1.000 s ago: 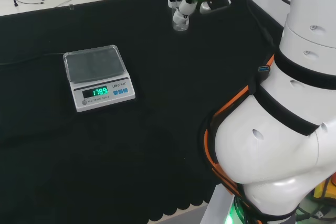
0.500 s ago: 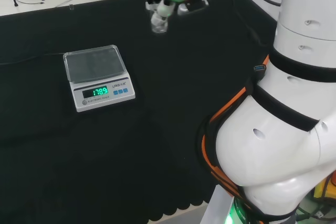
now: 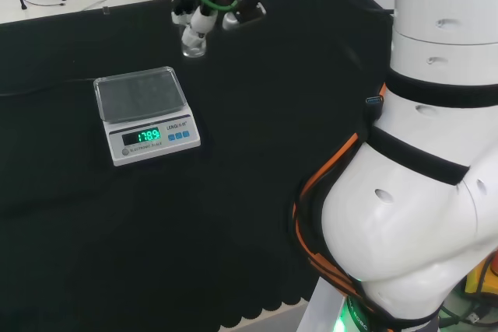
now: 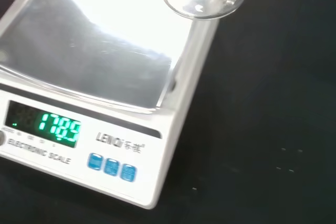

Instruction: Put the beaker on the electronic balance.

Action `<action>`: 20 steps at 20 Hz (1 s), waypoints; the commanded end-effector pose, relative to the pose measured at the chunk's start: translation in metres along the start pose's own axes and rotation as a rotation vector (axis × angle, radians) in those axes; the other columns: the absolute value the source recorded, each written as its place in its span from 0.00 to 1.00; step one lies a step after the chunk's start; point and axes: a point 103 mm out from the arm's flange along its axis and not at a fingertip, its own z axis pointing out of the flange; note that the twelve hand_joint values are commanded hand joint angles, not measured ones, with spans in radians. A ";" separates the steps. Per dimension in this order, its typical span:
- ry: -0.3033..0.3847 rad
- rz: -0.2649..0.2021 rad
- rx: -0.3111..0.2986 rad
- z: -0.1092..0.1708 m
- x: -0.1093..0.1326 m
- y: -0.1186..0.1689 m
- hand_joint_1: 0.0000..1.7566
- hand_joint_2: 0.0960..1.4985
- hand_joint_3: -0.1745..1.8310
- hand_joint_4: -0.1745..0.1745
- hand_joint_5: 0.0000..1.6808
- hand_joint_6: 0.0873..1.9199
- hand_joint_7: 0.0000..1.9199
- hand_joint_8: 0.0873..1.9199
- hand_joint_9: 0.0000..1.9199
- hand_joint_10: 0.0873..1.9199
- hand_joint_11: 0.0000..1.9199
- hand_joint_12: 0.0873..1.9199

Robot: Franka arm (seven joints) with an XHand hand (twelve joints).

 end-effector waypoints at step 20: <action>0.048 -0.155 0.029 0.030 0.061 0.064 0.61 0.78 0.08 0.27 0.51 0.62 0.49 0.46 0.56 0.44 0.45 0.59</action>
